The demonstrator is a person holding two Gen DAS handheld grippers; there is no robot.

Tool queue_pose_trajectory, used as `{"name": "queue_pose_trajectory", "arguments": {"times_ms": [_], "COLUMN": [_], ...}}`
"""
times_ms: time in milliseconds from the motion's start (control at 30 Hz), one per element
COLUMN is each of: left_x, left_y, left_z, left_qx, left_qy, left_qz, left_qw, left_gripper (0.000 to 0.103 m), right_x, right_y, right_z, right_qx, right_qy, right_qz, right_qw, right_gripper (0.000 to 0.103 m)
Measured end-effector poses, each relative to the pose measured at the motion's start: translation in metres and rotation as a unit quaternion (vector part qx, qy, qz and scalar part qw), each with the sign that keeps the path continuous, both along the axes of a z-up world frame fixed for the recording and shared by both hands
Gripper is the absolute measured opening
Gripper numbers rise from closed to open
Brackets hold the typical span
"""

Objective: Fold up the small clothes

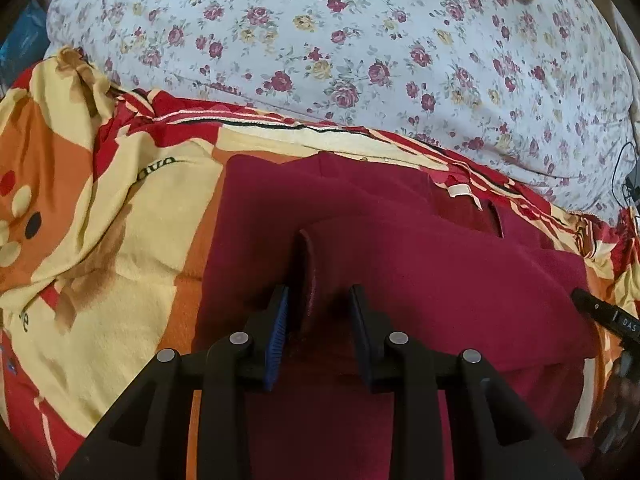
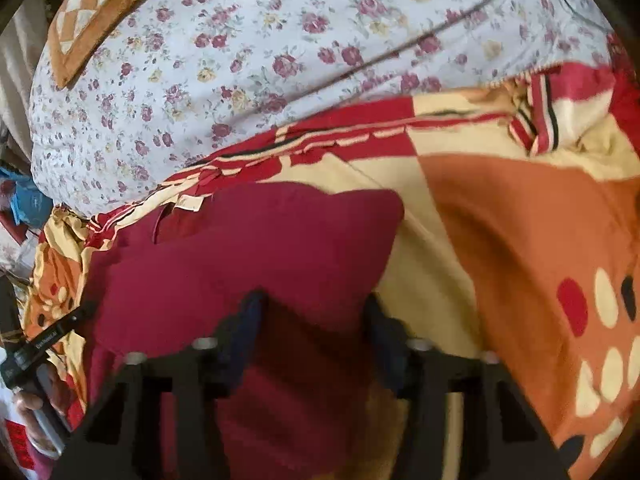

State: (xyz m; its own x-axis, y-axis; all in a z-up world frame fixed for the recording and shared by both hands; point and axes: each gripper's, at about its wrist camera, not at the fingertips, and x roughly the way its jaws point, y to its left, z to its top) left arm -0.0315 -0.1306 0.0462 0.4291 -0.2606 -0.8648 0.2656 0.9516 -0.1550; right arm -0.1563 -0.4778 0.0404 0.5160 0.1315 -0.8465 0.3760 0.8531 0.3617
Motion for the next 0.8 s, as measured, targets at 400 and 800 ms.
{"name": "queue_pose_trajectory", "arguments": {"times_ms": [400, 800], "left_x": [-0.001, -0.002], "left_y": [-0.009, -0.009], "left_z": [-0.005, -0.007], "left_qx": [0.024, 0.025], "left_qy": [-0.01, -0.013], "left_qz": [-0.006, -0.005], "left_qw": [0.9996, 0.9996], "left_gripper": [0.021, 0.021], "right_x": [-0.011, -0.03], "right_y": [-0.012, 0.046], "right_z": [0.016, 0.012], "right_qx": [-0.04, -0.137], "right_qy": [-0.002, 0.053], "right_qz": [-0.033, 0.061], "right_qw": [0.999, 0.987], "right_gripper": [0.021, 0.051]}}
